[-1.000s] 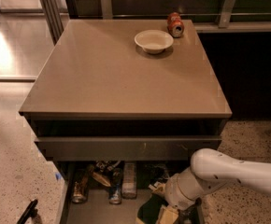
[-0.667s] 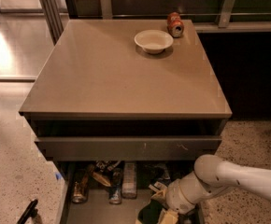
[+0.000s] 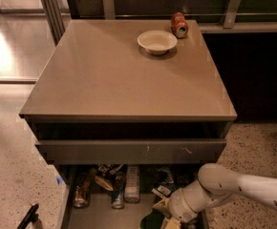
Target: Place sponge into middle drawer
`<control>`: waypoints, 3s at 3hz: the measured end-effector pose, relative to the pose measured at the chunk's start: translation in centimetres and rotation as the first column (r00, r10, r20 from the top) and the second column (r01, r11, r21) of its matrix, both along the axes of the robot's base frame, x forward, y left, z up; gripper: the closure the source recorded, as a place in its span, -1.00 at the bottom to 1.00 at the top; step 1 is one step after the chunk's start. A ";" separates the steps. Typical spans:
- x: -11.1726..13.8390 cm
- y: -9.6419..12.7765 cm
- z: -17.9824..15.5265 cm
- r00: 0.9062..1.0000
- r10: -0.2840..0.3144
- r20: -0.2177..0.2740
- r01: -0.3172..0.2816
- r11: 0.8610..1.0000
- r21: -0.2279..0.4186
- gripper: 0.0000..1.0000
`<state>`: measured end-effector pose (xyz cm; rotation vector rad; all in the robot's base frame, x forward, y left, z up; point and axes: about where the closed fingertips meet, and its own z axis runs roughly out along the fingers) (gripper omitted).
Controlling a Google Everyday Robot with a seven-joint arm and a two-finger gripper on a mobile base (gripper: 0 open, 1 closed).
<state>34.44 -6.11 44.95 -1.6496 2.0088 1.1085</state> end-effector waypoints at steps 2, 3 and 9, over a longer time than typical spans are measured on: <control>-0.2 0.0 -1.6 0.997 -0.061 0.036 0.065 0.992 -0.111 1.00; -0.3 0.0 -1.6 0.998 -0.061 0.035 0.064 0.992 -0.111 1.00; -0.7 0.4 -7.4 0.985 -0.151 0.080 0.163 0.969 -0.186 1.00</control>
Offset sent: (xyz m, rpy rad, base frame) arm -0.0027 -0.0048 -0.0257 -0.2026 -0.0650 -0.1162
